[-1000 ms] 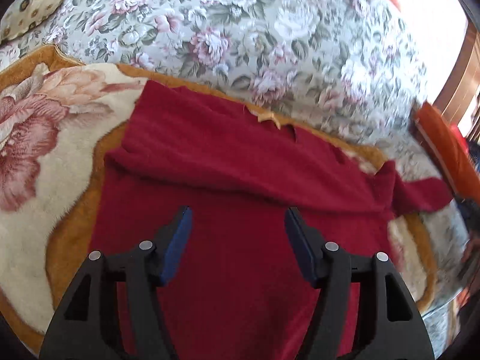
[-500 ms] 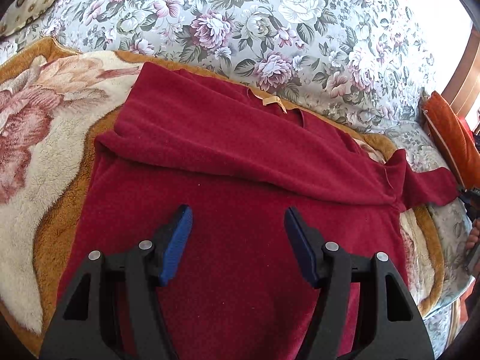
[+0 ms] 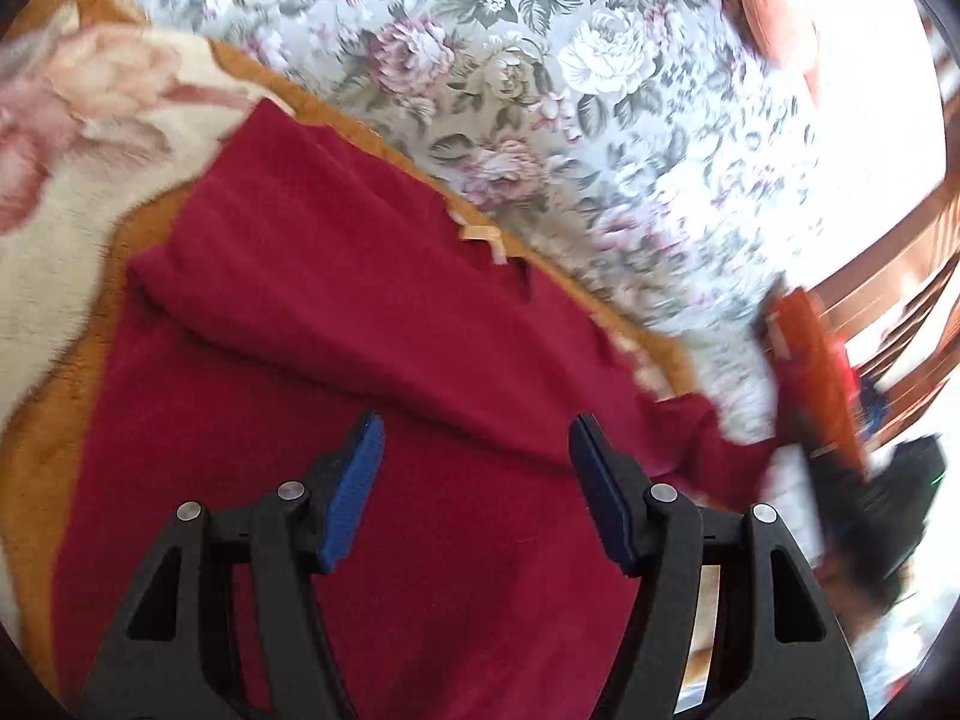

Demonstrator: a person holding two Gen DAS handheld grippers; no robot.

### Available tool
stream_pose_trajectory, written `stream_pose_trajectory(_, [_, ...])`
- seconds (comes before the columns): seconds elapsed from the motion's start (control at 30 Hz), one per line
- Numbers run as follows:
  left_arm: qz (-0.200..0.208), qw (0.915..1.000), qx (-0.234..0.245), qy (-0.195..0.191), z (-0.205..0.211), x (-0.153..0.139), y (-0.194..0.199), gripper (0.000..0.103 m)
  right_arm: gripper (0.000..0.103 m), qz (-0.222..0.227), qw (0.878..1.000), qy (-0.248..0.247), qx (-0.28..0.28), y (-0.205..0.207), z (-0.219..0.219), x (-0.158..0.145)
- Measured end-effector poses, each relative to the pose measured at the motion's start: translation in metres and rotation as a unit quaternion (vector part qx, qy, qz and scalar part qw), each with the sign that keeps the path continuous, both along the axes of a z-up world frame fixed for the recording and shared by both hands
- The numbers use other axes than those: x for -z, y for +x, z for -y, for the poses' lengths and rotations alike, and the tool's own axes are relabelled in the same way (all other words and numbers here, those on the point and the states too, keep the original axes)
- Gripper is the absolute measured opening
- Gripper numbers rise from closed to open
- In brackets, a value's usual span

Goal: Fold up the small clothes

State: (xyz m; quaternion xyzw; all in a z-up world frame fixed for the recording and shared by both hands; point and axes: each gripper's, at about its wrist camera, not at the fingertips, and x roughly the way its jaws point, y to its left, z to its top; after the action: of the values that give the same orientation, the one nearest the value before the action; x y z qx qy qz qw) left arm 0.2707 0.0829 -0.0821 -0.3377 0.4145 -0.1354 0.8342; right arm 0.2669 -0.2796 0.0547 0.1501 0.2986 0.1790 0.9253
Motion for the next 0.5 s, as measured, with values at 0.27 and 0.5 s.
stream_pose_trajectory(0.27, [-0.034, 0.9957, 0.069, -0.051, 0.033, -0.010, 0.036, 0.064, 0.006, -0.061, 0.992, -0.045, -0.098, 0.013, -0.128, 0.081])
stream_pose_trajectory(0.5, [-0.072, 0.9872, 0.139, -0.028, 0.076, 0.011, 0.063, 0.064, 0.007, -0.054, 0.991, -0.074, -0.102, 0.015, -0.140, 0.101])
